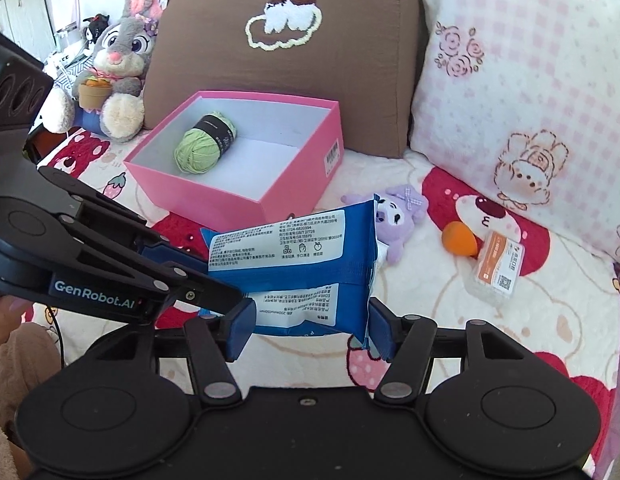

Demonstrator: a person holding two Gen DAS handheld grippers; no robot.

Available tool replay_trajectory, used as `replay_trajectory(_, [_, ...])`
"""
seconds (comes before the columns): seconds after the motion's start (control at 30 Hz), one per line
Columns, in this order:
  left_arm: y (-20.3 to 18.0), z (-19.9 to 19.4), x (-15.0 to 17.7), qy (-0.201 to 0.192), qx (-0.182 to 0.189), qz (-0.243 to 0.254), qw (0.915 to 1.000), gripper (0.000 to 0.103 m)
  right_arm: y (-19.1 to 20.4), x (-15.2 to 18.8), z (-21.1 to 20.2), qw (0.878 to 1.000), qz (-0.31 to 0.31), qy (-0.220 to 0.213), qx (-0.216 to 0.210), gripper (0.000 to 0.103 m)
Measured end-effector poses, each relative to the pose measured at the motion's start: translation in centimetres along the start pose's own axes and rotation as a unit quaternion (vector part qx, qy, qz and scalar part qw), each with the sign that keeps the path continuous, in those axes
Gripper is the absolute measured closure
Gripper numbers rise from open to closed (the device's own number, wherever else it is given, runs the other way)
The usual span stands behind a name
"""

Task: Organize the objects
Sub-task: 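Lift the blue wet-wipe pack with the left gripper toward the pink box, then carry the blue wet-wipe pack over the pink box with the left gripper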

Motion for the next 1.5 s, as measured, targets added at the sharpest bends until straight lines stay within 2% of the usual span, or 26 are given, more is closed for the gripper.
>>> replay_trajectory(0.4, [2.6, -3.2, -1.2, -0.013, -0.02, -0.004, 0.9997, 0.083, 3.4, -2.9, 0.0, 0.999, -0.038, -0.008, -0.003, 0.034])
replay_trajectory(0.73, [5.9, -7.2, -3.5, -0.047, -0.067, -0.006, 0.9966, 0.081, 6.7, -7.3, -0.2, 0.996, -0.073, -0.043, -0.018, 0.034])
replay_trajectory(1.17, [11.1, -8.1, -4.8, -0.043, -0.098, -0.034, 0.9936, 0.08, 9.0, -11.3, 2.7, 0.994, -0.088, -0.047, -0.046, 0.035])
replay_trajectory(1.2, [11.6, -8.0, -5.0, -0.042, -0.105, -0.035, 0.993, 0.08, 9.1, -11.6, 3.0, 0.993, -0.091, -0.047, -0.049, 0.036])
replay_trajectory(1.33, [14.2, -6.8, -5.7, -0.042, -0.13, -0.032, 0.9901, 0.08, 9.6, -12.5, 4.5, 0.99, -0.121, -0.049, -0.044, 0.053])
replay_trajectory(1.5, [17.1, -4.4, -6.1, -0.03, -0.129, -0.06, 0.9895, 0.08, 9.0, -13.8, 7.4, 0.992, -0.115, -0.035, -0.047, 0.06])
Point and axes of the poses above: each gripper's, at about its wrist camera, not at the fingertips, and z roughly the way its jaws point, y to its left, x to its underside, the point moved 8 cm from there along z, roughly the way its jaws point, and after that the axes turned 13 degrees about -x, right-handed, at the moved point
